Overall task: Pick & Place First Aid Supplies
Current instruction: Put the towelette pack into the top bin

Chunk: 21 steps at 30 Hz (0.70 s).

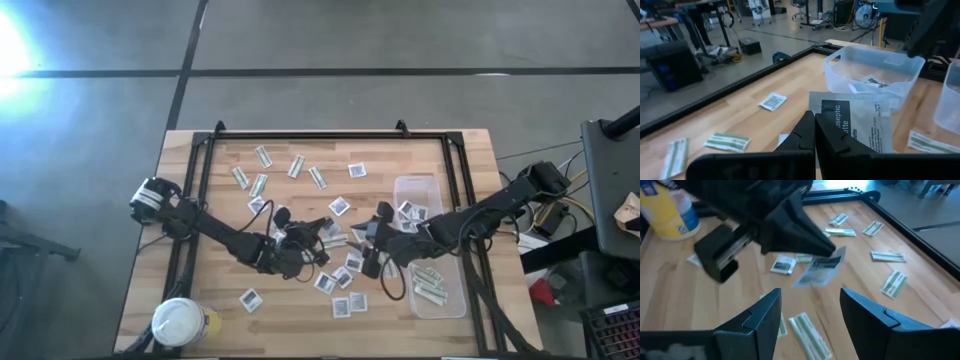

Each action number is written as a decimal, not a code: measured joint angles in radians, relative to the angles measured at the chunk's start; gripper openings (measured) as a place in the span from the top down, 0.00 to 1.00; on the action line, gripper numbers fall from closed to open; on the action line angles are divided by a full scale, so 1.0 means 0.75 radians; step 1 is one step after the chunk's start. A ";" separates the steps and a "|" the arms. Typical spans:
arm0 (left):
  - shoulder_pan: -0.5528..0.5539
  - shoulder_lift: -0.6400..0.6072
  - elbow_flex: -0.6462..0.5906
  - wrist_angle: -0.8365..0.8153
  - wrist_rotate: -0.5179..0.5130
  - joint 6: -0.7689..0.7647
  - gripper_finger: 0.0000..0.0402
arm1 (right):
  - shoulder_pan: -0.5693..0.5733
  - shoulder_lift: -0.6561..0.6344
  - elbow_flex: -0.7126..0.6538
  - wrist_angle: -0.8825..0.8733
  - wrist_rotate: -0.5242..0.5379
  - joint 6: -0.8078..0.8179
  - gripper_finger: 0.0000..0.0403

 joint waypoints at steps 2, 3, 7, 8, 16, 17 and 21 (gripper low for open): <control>0.000 0.000 0.000 0.021 -0.007 0.037 1.00 | -0.019 0.007 0.015 0.000 0.000 0.001 0.50; 0.000 0.000 0.000 0.035 -0.008 0.054 1.00 | -0.027 0.009 0.021 -0.003 0.001 0.001 0.50; 0.000 0.000 0.000 0.070 -0.008 0.113 1.00 | -0.063 0.014 0.034 -0.004 0.003 0.008 0.50; 0.000 0.000 0.000 0.077 -0.008 0.120 1.00 | -0.073 0.014 0.038 -0.002 0.003 0.013 0.50; 0.002 0.000 0.000 0.167 -0.022 0.208 1.00 | -0.134 0.014 0.031 0.045 -0.047 0.067 0.50; 0.002 0.000 0.000 0.186 -0.033 0.226 1.00 | -0.138 0.014 0.030 0.046 -0.051 0.067 0.50; 0.002 0.000 0.000 0.269 -0.042 0.302 1.00 | -0.151 0.014 0.028 0.058 -0.052 0.080 0.50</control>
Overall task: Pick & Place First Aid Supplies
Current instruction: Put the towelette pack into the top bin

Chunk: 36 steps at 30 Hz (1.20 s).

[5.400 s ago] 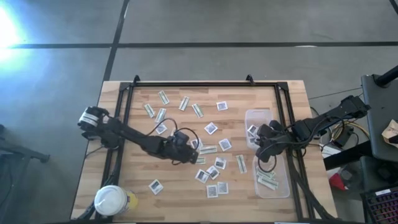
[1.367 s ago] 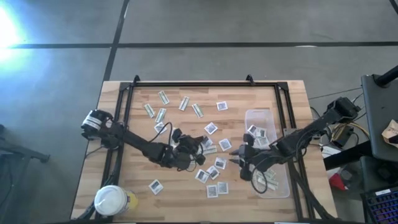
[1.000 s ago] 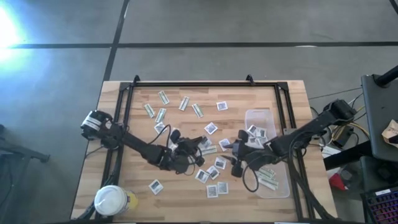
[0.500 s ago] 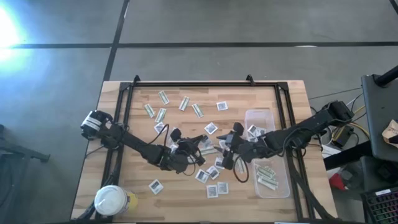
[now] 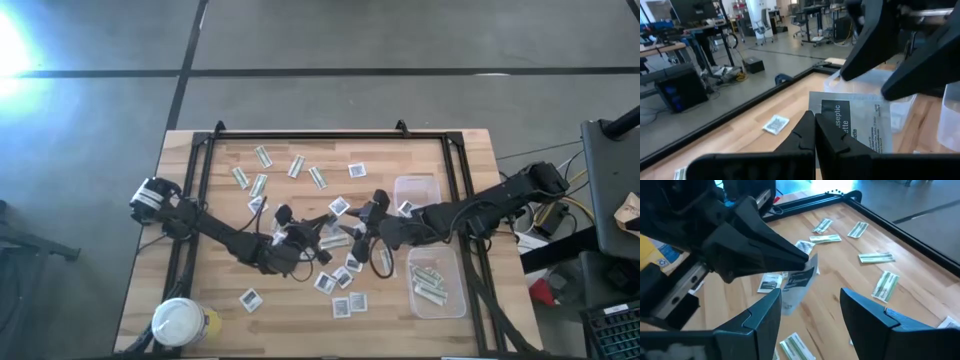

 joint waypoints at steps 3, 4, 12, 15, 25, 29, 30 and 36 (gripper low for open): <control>0.000 0.000 0.000 0.057 -0.001 0.052 1.00 | -0.002 0.000 0.000 0.005 0.000 0.003 0.50; 0.001 0.000 0.000 0.075 -0.001 0.067 1.00 | -0.003 0.000 -0.001 0.006 -0.001 0.003 0.50; 0.010 0.001 0.000 0.141 0.000 0.131 1.00 | -0.007 0.000 -0.002 0.056 -0.006 -0.005 0.53; 0.026 0.001 0.000 0.146 0.001 0.156 1.00 | -0.010 0.000 -0.003 0.063 -0.054 -0.007 0.58; 0.044 0.001 0.000 0.165 0.025 0.156 1.00 | -0.051 0.000 -0.007 0.063 -0.066 -0.004 0.78; 0.045 0.001 0.000 0.176 0.043 0.156 1.00 | -0.065 0.000 -0.014 0.062 -0.075 -0.004 0.85; 0.047 0.001 0.000 0.176 0.044 0.156 1.00 | -0.066 0.000 -0.014 0.060 -0.079 -0.008 0.87; 0.046 0.001 0.000 0.175 0.052 0.156 1.00 | -0.066 0.000 -0.016 0.059 -0.132 -0.061 0.97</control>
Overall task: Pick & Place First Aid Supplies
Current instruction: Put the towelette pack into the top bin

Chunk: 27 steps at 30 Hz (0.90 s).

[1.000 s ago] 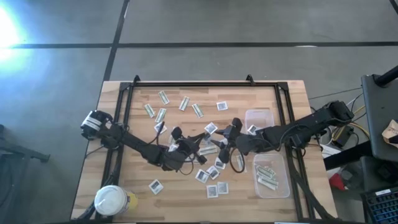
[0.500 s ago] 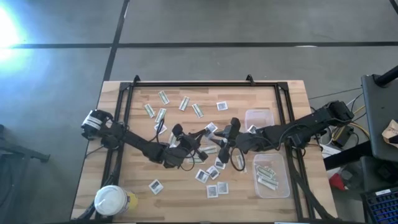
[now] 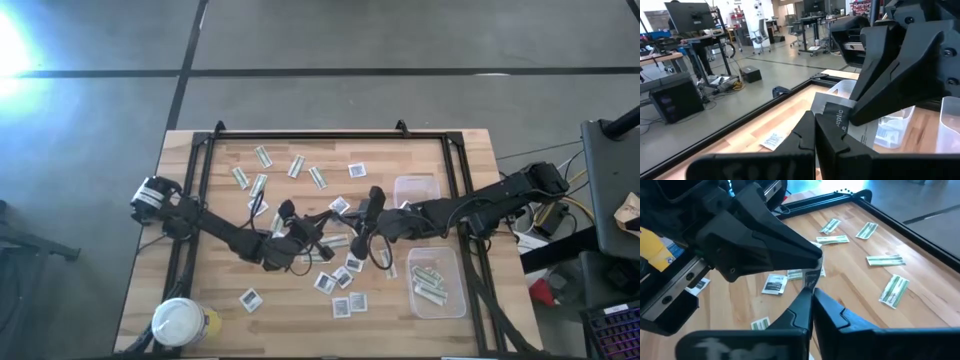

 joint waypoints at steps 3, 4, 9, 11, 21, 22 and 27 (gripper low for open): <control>0.000 0.000 0.000 -0.001 0.023 0.000 1.00 | 0.001 -0.001 0.000 -0.013 -0.004 -0.013 0.98; 0.000 0.000 0.000 -0.002 0.033 0.000 1.00 | 0.002 -0.001 0.000 -0.030 -0.006 -0.013 0.98; 0.001 0.000 0.000 -0.003 0.106 -0.029 1.00 | 0.002 -0.001 -0.001 -0.125 -0.009 -0.014 0.98; 0.001 0.000 0.000 -0.004 0.109 -0.033 1.00 | 0.002 -0.001 -0.001 -0.160 -0.009 -0.014 0.98; 0.003 0.000 0.000 -0.072 0.135 -0.017 0.86 | 0.003 -0.001 -0.001 -0.242 -0.010 -0.014 0.98; 0.004 0.000 0.000 -0.072 0.135 -0.017 0.84 | 0.002 -0.001 -0.001 -0.242 -0.016 -0.014 0.98; 0.004 0.000 0.000 -0.074 0.135 -0.017 0.78 | 0.003 -0.001 -0.001 -0.264 -0.050 -0.021 0.98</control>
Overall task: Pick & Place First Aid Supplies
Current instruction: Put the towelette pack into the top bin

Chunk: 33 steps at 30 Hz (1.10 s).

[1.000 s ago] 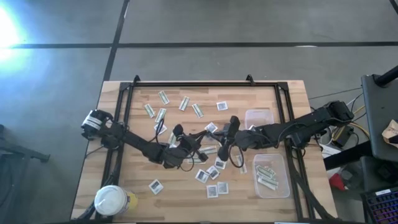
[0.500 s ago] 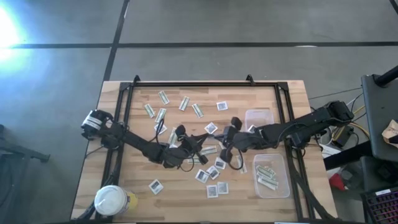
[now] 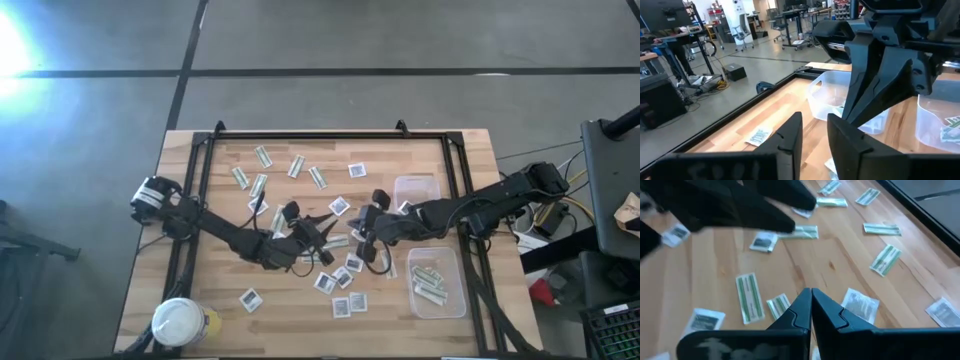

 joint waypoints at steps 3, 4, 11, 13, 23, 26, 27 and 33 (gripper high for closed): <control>0.000 -0.001 0.000 -0.027 0.000 0.000 0.75 | 0.000 -0.002 0.000 -0.073 -0.001 -0.007 0.98; 0.000 -0.001 0.000 -0.040 0.001 0.001 0.74 | -0.001 -0.006 0.000 -0.111 -0.001 -0.008 0.98; 0.000 -0.001 0.000 -0.120 0.051 -0.063 0.65 | -0.001 -0.047 0.001 -0.323 -0.009 -0.023 0.98; 0.000 -0.002 0.001 -0.154 0.082 -0.067 0.64 | -0.001 -0.065 0.001 -0.372 -0.056 -0.037 0.98; -0.005 -0.026 0.004 -0.247 0.138 -0.044 0.64 | -0.001 -0.055 0.003 -0.488 -0.198 -0.053 0.87; -0.002 -0.088 0.005 -0.293 0.138 -0.035 0.65 | -0.001 -0.028 0.003 -0.507 -0.198 -0.112 0.79; 0.001 -0.112 0.004 -0.317 0.138 -0.035 0.65 | -0.001 -0.017 0.003 -0.505 -0.197 -0.137 0.77; 0.033 -0.233 -0.001 -0.652 0.141 -0.166 0.65 | 0.028 0.079 0.002 -0.500 -0.197 -0.301 0.67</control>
